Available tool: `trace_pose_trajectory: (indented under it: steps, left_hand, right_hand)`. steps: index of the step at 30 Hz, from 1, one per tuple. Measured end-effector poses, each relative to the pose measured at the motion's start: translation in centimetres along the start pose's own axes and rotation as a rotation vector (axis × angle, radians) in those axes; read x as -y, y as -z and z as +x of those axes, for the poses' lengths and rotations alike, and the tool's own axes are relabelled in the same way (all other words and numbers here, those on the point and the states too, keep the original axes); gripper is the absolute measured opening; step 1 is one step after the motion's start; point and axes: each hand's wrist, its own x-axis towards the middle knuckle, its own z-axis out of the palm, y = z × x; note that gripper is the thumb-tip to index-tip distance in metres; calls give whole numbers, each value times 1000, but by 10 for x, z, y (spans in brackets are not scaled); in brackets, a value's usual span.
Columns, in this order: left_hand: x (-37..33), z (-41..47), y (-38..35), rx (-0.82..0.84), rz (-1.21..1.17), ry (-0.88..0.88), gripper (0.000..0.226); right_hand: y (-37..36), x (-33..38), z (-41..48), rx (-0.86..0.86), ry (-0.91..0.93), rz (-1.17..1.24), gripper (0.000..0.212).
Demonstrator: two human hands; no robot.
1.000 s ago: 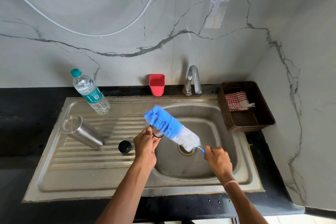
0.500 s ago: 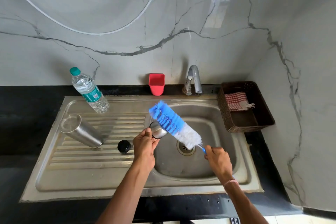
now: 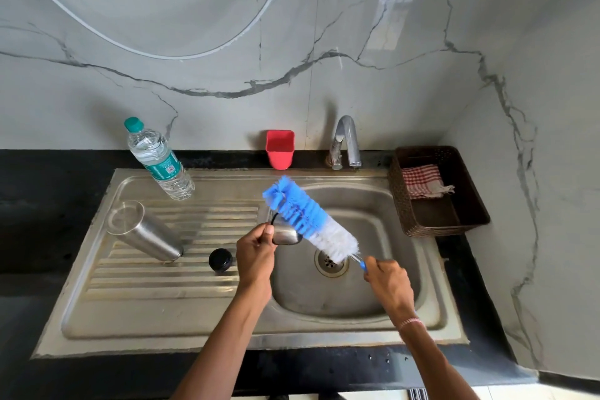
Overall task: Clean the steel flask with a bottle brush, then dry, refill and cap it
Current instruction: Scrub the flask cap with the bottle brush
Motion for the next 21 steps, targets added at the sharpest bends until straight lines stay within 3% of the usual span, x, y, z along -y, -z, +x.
trace_pose_trajectory:
  steps: [5, 11, 18, 21]
  left_hand:
    - [-6, 5, 11, -87, 149, -182, 30]
    - [1, -11, -1, 48, 406, -351, 19]
    - [-4, -1, 14, -123, 371, -338, 15]
    - [-2, -1, 14, -91, 388, -334, 15]
  right_hand:
    - [10, -26, -3, -2, -21, 20, 41]
    - [5, 17, 2, -53, 40, -90, 40]
    - [12, -24, -3, -32, -23, -79, 44]
    - [12, -24, -9, -29, -17, -48, 45]
